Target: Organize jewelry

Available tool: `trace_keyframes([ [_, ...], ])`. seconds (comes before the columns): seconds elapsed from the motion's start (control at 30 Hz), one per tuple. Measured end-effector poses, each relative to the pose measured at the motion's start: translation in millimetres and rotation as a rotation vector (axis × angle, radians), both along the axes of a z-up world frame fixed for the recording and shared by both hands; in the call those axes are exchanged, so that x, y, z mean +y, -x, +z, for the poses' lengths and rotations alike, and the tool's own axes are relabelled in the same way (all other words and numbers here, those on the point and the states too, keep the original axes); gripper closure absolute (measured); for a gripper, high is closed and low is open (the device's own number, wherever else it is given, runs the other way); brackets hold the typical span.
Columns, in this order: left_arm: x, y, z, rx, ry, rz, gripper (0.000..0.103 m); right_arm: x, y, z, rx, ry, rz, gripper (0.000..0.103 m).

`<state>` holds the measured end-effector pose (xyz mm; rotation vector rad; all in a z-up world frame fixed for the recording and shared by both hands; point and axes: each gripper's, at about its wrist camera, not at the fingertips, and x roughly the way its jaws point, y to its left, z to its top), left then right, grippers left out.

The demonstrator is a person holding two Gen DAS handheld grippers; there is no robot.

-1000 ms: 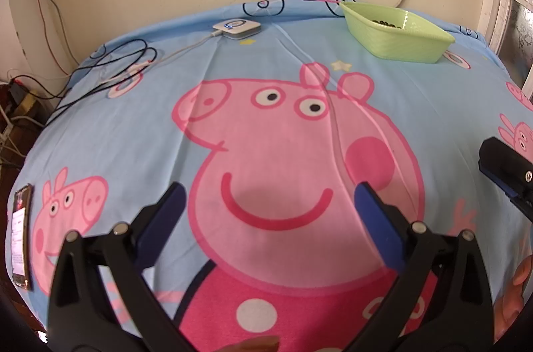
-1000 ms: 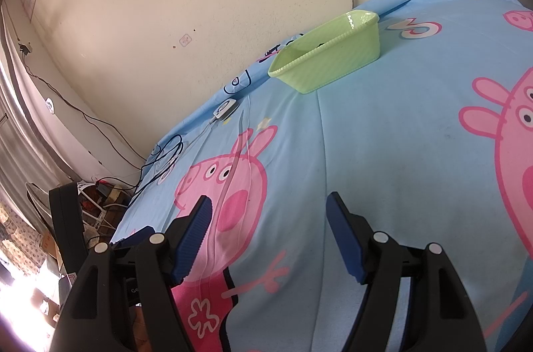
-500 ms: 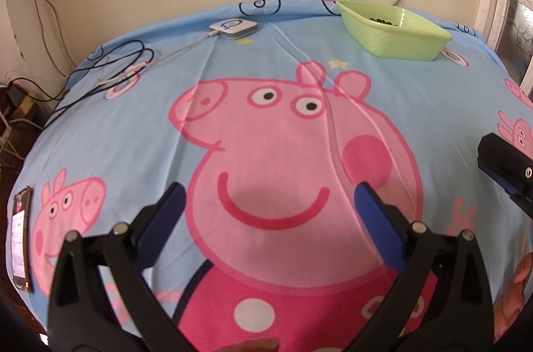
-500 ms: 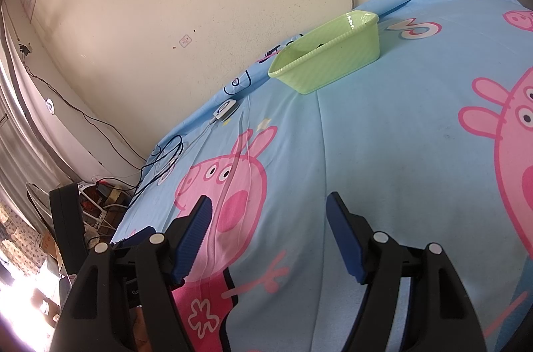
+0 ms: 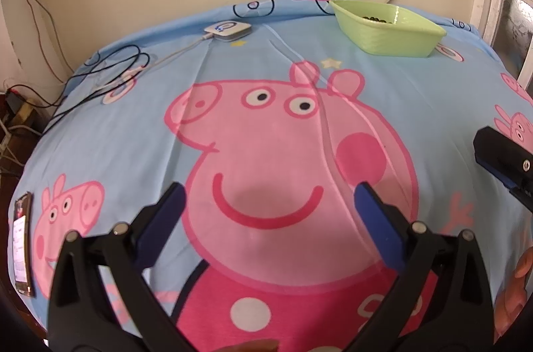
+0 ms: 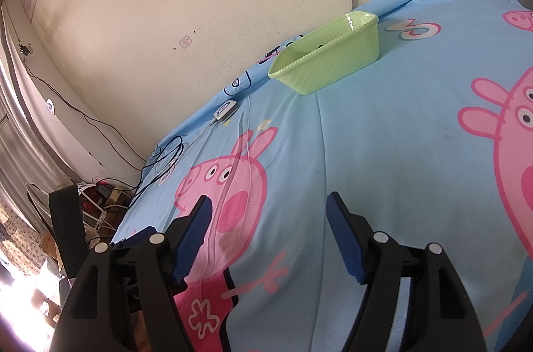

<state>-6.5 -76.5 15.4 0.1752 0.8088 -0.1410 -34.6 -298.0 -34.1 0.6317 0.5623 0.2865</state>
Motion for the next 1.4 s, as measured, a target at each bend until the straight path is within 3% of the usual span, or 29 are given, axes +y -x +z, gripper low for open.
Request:
trace_keyframes([
  [1.4, -3.5, 1.3, -0.7, 0.002, -0.004, -0.013, 0.006, -1.5, 0.0, 2.2, -0.004, -0.003, -0.004, 0.053],
])
